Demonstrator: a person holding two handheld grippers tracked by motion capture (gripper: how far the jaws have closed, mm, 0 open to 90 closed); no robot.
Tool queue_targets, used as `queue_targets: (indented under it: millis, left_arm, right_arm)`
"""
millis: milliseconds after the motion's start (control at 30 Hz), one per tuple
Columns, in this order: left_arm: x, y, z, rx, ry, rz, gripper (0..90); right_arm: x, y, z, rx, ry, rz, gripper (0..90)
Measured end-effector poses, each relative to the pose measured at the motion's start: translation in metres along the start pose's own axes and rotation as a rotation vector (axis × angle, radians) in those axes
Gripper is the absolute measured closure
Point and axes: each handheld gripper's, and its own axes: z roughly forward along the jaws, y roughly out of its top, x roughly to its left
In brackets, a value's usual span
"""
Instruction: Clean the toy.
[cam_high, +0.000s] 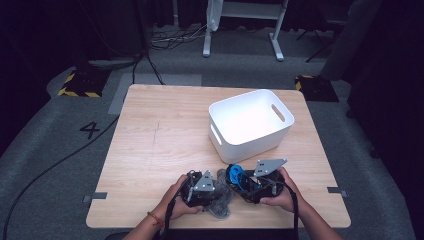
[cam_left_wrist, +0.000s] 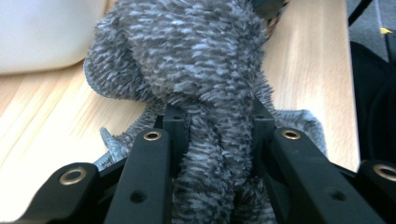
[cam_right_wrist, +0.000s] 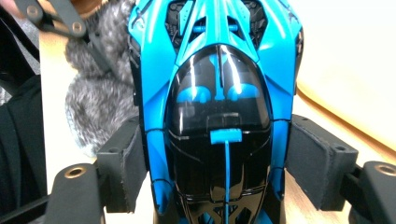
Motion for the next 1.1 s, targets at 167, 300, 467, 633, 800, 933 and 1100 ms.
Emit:
queue_targets:
  millis: [167,300,467,633,800,933,1100]
  left_arm:
    - [0.002,-0.008,-0.001,0.018,0.012,-0.013,69.6]
    - [0.003,-0.012,-0.002,0.039,0.026,-0.011,69.5]
    - [0.009,-0.021,-0.006,0.037,0.017,-0.053,69.5]
    - [0.012,-0.026,-0.012,0.028,0.018,-0.076,69.8]
    - [0.019,-0.034,-0.027,0.012,0.071,-0.101,70.0]
    - [0.024,-0.038,-0.044,-0.032,0.110,-0.134,70.1]
    - [0.029,-0.045,-0.048,-0.020,0.154,-0.171,67.5]
  right_arm:
    - [0.002,0.000,0.007,0.011,-0.001,-0.020,27.4]
    - [0.004,-0.003,0.010,0.004,-0.014,-0.030,26.8]
    - [0.009,-0.010,0.014,0.025,-0.025,-0.084,26.4]
    - [0.010,-0.014,0.013,0.031,-0.031,-0.098,26.0]
    - [0.009,-0.014,-0.001,-0.045,-0.012,-0.075,27.2]
    - [0.012,-0.013,-0.011,-0.046,-0.006,-0.095,27.6]
    - [0.020,-0.026,-0.013,0.001,-0.005,-0.152,27.8]
